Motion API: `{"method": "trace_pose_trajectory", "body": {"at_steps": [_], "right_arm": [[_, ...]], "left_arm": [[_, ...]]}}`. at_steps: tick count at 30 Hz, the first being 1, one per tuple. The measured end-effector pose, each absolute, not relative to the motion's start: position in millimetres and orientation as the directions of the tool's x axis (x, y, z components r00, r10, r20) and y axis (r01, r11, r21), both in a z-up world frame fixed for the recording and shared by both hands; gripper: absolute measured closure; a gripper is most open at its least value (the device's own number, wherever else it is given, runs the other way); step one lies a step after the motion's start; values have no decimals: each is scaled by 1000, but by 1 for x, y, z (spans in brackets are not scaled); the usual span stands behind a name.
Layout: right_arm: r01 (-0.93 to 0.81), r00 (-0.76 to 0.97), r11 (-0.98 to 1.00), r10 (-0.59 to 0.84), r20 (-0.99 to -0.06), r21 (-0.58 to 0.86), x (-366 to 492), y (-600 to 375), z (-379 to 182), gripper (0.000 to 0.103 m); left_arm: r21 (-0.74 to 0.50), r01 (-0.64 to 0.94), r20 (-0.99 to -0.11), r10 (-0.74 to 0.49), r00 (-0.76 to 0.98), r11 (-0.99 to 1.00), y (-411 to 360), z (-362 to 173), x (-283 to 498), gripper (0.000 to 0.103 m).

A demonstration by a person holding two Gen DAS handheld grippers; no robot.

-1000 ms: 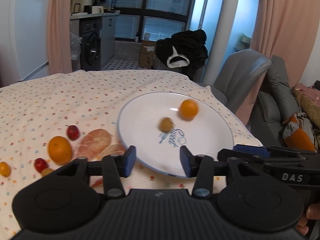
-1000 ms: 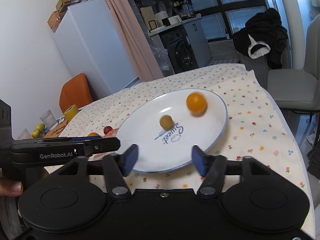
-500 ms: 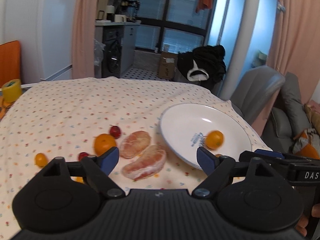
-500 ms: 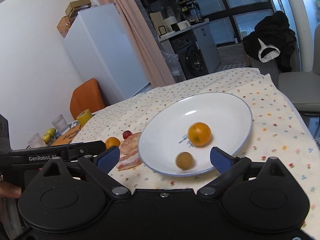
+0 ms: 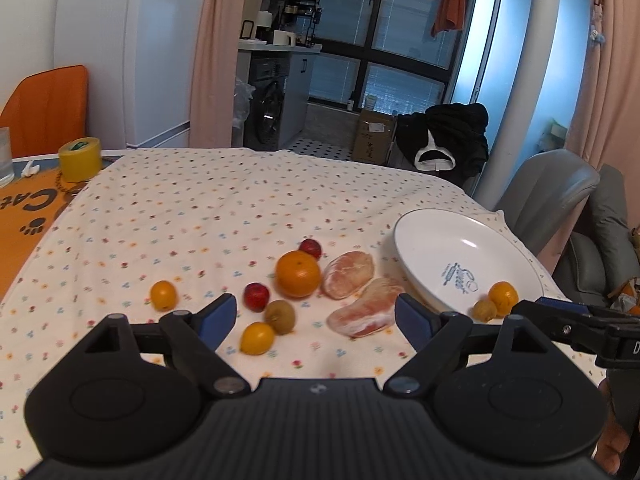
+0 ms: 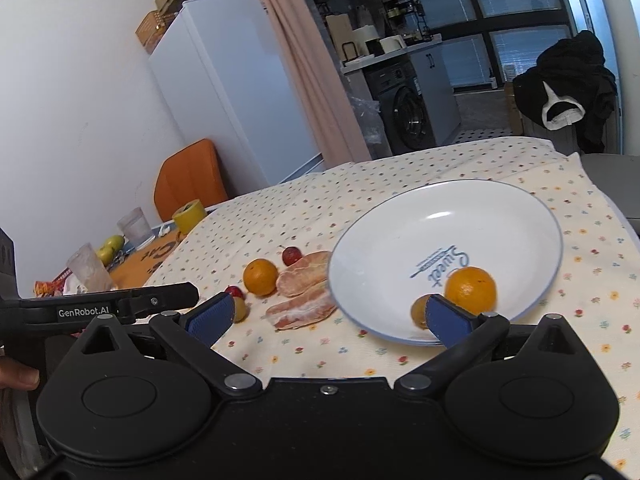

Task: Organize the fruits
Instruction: 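Withdraw both tools from the plate back toward the remaining fruits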

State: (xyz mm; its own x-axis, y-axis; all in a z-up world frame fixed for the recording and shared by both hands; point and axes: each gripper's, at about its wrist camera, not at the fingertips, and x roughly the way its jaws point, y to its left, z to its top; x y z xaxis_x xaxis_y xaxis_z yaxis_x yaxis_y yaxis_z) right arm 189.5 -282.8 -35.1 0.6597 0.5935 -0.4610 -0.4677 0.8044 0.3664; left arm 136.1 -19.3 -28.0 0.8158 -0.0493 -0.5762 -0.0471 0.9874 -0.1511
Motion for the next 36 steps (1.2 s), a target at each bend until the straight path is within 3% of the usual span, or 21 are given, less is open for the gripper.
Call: {"method": "trace_pose_trajectory", "body": {"at_steps": [4, 36], "right_arm": [[-482, 643, 797, 603, -472, 363, 187, -272, -35, 0], [-499, 567, 827, 538, -624, 260, 200, -195, -55, 0]], "left_arm": [[-150, -64, -571, -33, 821, 987, -9, -30, 129, 10], [-184, -117, -593, -15, 805, 976, 47, -58, 116, 11]]}}
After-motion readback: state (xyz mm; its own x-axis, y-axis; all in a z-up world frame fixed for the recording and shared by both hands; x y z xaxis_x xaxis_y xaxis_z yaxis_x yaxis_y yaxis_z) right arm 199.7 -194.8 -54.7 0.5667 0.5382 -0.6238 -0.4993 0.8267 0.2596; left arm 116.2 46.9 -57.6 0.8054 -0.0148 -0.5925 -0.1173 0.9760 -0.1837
